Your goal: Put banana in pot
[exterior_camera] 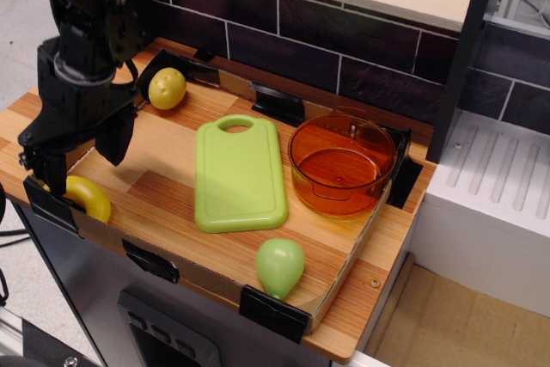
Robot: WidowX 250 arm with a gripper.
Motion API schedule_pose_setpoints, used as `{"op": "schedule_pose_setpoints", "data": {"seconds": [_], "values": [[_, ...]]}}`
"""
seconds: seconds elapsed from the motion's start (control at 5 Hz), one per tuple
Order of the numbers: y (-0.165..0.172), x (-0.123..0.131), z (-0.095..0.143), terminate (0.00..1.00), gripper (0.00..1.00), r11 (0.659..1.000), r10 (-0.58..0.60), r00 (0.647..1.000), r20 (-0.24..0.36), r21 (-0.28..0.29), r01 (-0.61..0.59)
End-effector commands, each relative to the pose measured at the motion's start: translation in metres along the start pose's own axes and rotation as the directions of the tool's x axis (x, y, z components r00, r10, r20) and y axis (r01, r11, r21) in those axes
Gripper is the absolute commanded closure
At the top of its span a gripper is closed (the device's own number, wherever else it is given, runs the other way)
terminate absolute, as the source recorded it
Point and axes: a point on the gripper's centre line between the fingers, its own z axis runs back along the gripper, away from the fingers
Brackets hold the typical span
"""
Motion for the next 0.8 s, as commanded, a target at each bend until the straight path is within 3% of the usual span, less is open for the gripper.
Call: {"op": "schedule_pose_setpoints", "data": {"seconds": [0.0, 0.6], "values": [[-0.0004, -0.0072, -0.0054, 0.00, 0.00, 0.998, 0.024, 1.000, -0.011, -0.060, -0.025], [-0.0001, -0.0137, -0.0145, 0.00, 0.00, 0.996, 0.013, 0.999, -0.047, -0.085, -0.017]]}}
